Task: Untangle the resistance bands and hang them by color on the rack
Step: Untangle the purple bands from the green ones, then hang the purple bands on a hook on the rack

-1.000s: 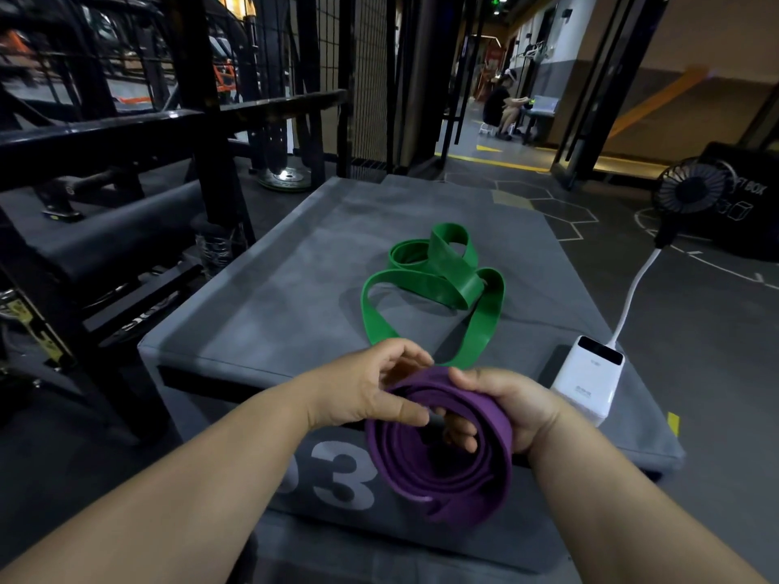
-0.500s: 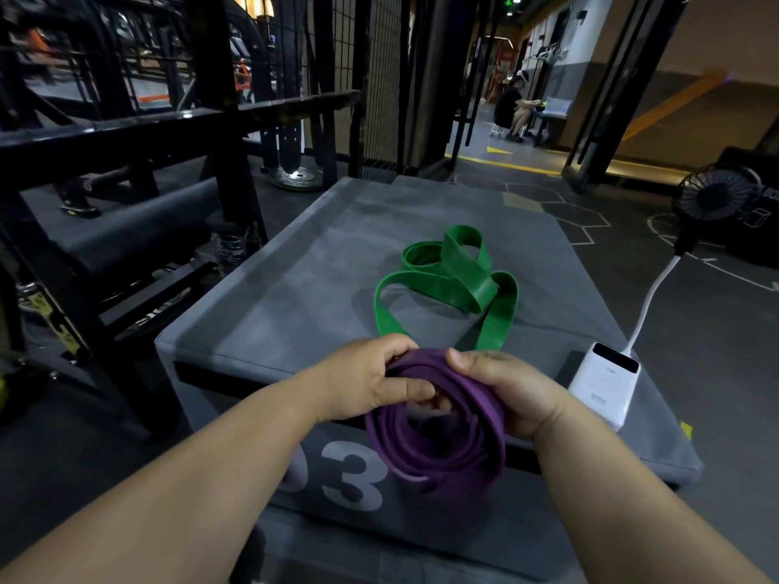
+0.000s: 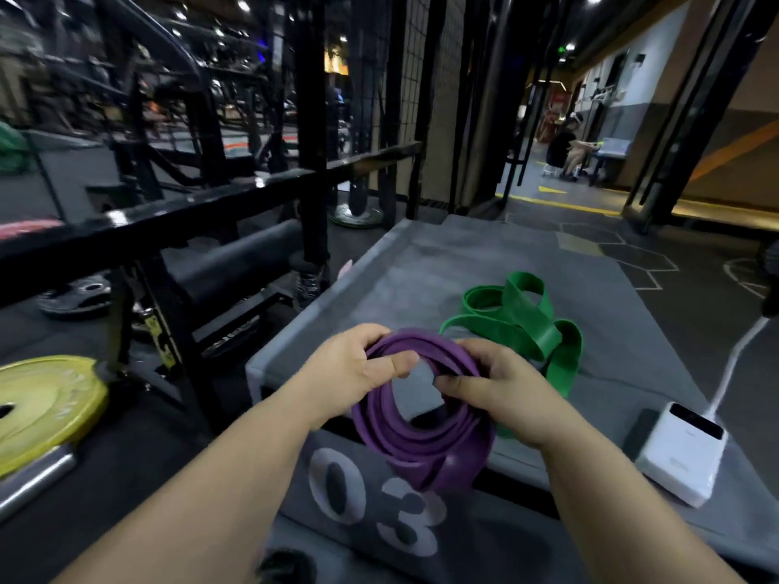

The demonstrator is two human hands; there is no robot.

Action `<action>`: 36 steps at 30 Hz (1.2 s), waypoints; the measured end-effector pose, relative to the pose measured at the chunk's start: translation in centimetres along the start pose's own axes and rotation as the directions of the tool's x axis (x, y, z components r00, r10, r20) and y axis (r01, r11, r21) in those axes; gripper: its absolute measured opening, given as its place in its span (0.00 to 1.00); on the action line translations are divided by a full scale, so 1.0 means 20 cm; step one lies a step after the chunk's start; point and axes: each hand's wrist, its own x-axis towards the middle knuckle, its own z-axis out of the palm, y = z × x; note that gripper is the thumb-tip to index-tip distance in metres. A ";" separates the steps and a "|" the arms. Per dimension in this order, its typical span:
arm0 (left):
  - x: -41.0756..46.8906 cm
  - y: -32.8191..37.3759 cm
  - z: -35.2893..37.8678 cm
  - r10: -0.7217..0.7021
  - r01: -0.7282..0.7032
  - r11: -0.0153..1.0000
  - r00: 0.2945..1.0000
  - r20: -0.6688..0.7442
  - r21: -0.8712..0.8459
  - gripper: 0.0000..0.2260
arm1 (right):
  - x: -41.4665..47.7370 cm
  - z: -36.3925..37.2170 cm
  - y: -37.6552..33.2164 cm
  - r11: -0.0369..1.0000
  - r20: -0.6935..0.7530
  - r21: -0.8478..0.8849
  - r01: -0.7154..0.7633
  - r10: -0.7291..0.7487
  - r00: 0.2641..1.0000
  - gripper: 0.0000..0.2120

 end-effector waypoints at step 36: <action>-0.57 0.37 -1.12 -0.081 -0.094 0.983 0.559 -0.825 -0.160 0.06 | 0.57 1.00 -1.24 0.829 0.431 0.531 0.176 -0.443 0.787 0.13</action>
